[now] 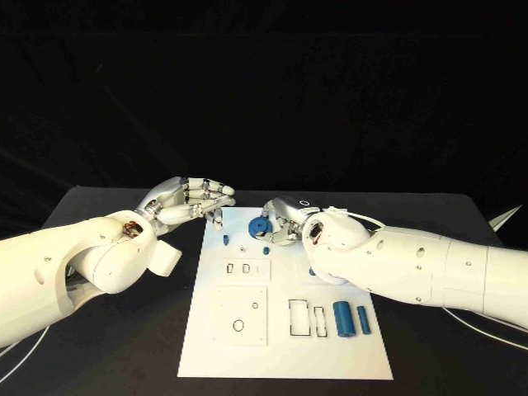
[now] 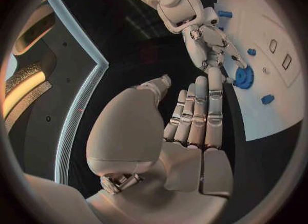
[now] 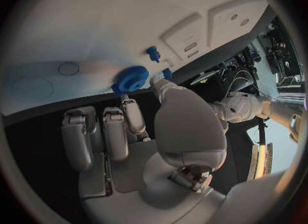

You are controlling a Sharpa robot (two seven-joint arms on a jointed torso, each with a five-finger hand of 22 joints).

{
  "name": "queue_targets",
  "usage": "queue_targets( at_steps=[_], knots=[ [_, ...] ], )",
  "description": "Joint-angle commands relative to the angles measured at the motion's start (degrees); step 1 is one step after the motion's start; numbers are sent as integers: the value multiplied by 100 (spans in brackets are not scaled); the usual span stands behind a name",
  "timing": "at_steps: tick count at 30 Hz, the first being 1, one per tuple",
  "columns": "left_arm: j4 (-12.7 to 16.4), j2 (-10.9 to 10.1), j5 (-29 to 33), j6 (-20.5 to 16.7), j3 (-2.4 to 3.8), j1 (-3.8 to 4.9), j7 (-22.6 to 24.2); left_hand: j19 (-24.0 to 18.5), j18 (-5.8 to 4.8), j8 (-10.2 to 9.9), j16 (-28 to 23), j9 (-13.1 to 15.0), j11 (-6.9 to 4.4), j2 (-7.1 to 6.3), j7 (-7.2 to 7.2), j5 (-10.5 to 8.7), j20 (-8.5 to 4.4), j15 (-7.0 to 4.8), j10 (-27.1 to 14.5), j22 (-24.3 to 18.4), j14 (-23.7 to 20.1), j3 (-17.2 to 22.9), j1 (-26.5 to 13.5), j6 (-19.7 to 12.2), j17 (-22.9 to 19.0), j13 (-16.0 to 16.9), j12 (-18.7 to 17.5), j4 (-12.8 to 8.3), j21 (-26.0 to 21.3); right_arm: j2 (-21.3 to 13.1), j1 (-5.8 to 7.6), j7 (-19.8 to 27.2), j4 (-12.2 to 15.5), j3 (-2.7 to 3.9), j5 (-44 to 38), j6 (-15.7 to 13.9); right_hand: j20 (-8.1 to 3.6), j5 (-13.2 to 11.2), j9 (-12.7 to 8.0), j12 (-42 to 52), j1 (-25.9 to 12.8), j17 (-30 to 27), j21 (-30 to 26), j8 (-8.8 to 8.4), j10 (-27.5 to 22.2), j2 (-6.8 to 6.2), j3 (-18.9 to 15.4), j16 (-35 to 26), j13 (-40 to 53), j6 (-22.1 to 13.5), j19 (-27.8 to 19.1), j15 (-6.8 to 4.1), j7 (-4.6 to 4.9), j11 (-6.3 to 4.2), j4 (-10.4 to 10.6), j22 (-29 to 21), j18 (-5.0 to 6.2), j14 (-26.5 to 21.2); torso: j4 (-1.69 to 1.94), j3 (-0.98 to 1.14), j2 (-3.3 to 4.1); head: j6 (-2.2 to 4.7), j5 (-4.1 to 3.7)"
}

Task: Assemble the parts on the task board

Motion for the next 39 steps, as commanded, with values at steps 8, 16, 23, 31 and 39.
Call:
queue_targets(
  at_steps=[8,16,23,31,39],
  knots=[
    [4,6,16,76,4,5,15,-44,34,-26,-28,5,-13,58,362,-17,11,22,-34,8,-24,19,-16,-32,-6,-7,-27,-2,25,20,-1,62,-39,-2,88,292,-12,-19,34,-1,-100,1285,-9,7,31,117,61,-10,23,365,542,-48,-86,-75,21,1435,-15,543,-8,5,0,-24,10],
    [2,5,16,74,4,5,9,-44,34,-26,-28,5,-13,58,362,-17,11,22,-34,8,-24,19,-16,-32,-6,-7,-27,-2,25,7,-1,15,-59,-2,93,283,-26,-15,13,1,-118,1289,-8,11,38,136,84,-8,29,427,543,-62,-100,-88,15,1436,-16,544,-6,8,4,-23,8],
    [3,1,16,66,4,5,6,-54,34,-27,-32,6,-13,58,363,-16,12,22,-37,13,-24,26,-7,-33,-10,-10,-28,-14,39,-16,-1,-15,-65,-3,93,314,-33,-12,-8,-4,-153,1288,-9,-7,33,147,91,-8,25,433,542,-66,-99,-90,25,1435,-15,544,-6,9,5,-32,12],
    [2,-1,16,63,4,5,3,-54,34,-27,-32,6,-13,58,363,-16,12,22,-37,13,-24,26,-7,-33,-10,-10,-28,-14,39,-62,-1,12,-37,-3,105,257,-35,-14,-22,0,-181,1293,-6,-19,42,144,89,-5,34,435,544,-67,-98,-88,31,1438,-17,545,-6,6,2,-37,11],
    [-3,-10,16,61,3,5,6,-59,34,-28,-34,7,-12,59,364,-17,13,23,-39,16,-25,27,-8,-34,-11,-11,-29,-16,45,-227,-1,138,87,-3,108,-172,-39,-1,-34,19,-179,1297,5,-19,75,144,103,-3,64,469,551,-67,-100,-90,13,1449,-20,546,-12,5,2,-35,7]
  ],
)
